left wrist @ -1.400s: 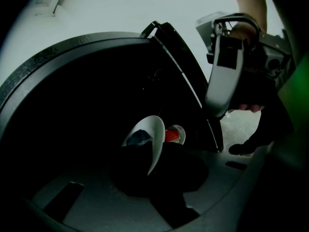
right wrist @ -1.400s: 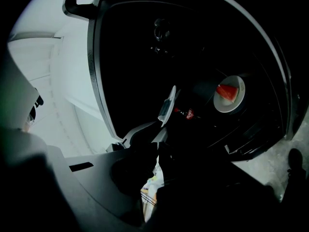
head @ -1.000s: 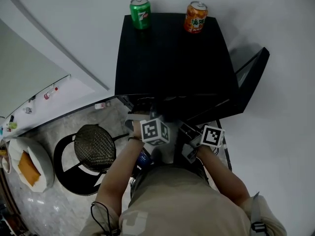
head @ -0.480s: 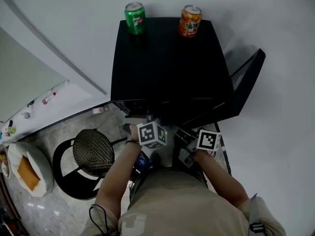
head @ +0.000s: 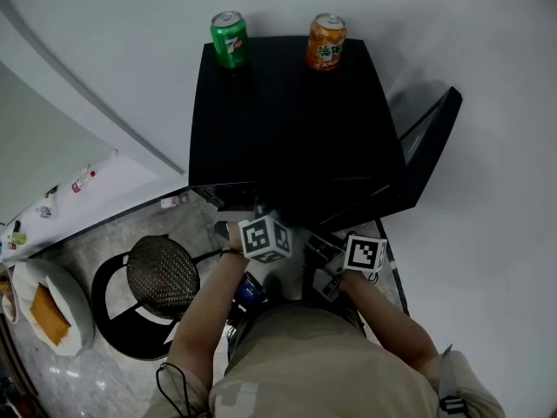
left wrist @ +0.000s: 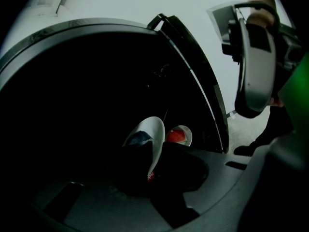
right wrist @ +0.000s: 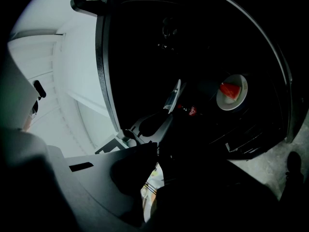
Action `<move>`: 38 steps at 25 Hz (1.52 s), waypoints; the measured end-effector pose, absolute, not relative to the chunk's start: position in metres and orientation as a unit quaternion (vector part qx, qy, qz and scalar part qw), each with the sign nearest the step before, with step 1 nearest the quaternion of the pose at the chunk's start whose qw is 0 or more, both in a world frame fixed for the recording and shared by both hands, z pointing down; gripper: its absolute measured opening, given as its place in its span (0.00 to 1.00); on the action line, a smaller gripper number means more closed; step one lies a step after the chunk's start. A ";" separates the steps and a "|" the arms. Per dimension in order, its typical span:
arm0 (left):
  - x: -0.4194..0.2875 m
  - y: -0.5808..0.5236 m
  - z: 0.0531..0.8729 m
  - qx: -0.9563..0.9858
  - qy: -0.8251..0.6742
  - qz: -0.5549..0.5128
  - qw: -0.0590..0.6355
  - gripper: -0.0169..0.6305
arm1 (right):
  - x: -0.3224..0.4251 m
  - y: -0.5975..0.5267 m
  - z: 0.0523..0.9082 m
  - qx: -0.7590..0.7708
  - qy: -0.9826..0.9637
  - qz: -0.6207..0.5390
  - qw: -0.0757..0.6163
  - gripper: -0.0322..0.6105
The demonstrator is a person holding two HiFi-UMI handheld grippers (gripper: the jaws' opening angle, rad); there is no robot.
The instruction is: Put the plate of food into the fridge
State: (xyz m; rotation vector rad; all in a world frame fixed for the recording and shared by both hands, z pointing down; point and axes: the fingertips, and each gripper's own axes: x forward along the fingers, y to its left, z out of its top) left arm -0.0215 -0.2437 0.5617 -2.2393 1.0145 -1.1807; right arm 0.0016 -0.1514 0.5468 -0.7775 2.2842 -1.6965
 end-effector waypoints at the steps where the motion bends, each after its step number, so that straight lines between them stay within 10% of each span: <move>1: -0.021 -0.245 0.562 -0.803 0.365 -0.423 0.207 0.13 | 0.001 -0.152 0.546 -0.261 0.774 -0.569 0.095 0.10; 38: -0.023 -0.261 0.562 -0.792 0.399 -0.413 0.209 0.14 | 0.020 -0.142 0.552 -0.273 0.773 -0.567 0.086 0.10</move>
